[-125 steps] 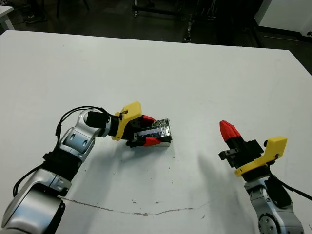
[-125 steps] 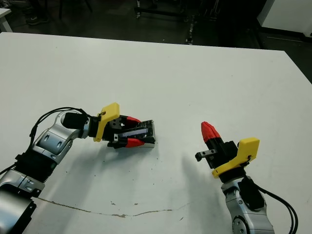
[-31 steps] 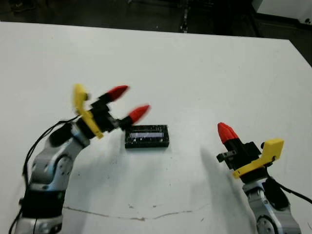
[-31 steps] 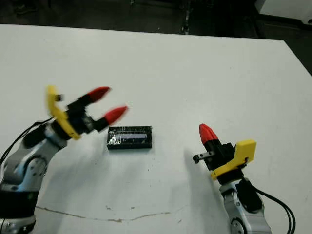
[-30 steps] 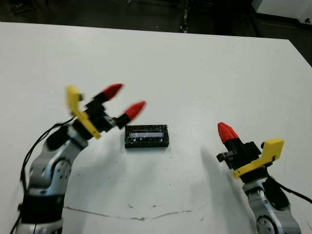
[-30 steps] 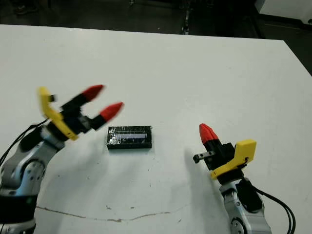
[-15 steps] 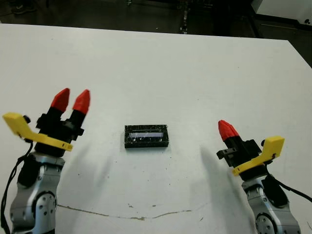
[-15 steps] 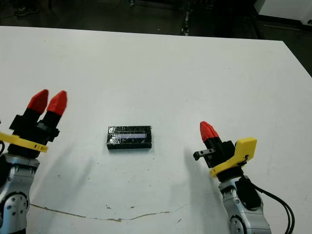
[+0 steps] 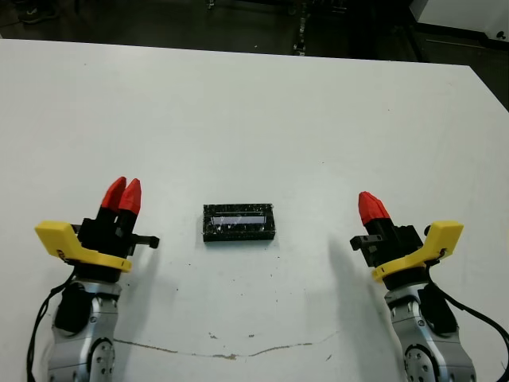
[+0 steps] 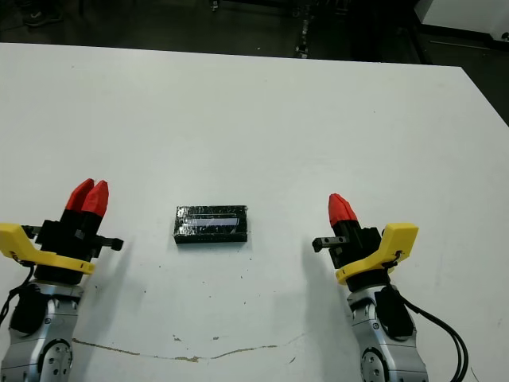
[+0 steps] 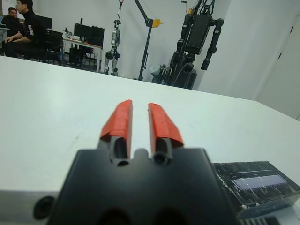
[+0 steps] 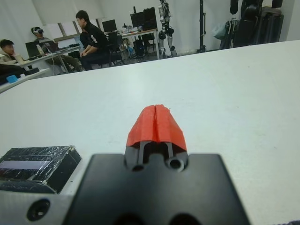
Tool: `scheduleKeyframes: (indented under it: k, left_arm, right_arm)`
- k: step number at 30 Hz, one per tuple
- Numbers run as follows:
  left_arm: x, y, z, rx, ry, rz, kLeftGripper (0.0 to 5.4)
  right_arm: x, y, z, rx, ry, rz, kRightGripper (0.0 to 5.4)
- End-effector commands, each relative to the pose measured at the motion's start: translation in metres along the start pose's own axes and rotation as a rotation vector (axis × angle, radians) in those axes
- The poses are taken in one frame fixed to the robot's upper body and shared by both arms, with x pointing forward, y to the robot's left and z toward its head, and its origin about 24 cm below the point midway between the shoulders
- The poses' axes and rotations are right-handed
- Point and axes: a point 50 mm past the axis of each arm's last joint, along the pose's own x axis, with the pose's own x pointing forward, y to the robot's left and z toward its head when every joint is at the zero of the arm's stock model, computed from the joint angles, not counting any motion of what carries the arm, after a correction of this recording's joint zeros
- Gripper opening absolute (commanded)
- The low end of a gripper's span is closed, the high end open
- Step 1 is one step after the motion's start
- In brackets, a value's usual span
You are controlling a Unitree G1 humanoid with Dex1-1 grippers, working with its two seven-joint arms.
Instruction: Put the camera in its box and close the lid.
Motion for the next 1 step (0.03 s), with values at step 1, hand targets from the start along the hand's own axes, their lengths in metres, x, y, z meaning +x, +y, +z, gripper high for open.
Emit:
scheduleKeyframes:
  k: [1]
  left_arm:
    - [-0.004,-0.0015,-0.0039,-0.001,0.018,0.011,0.01]
  right_arm:
    - [-0.0016,-0.0012,0.0001,-0.01,0.008,-0.013,0.0]
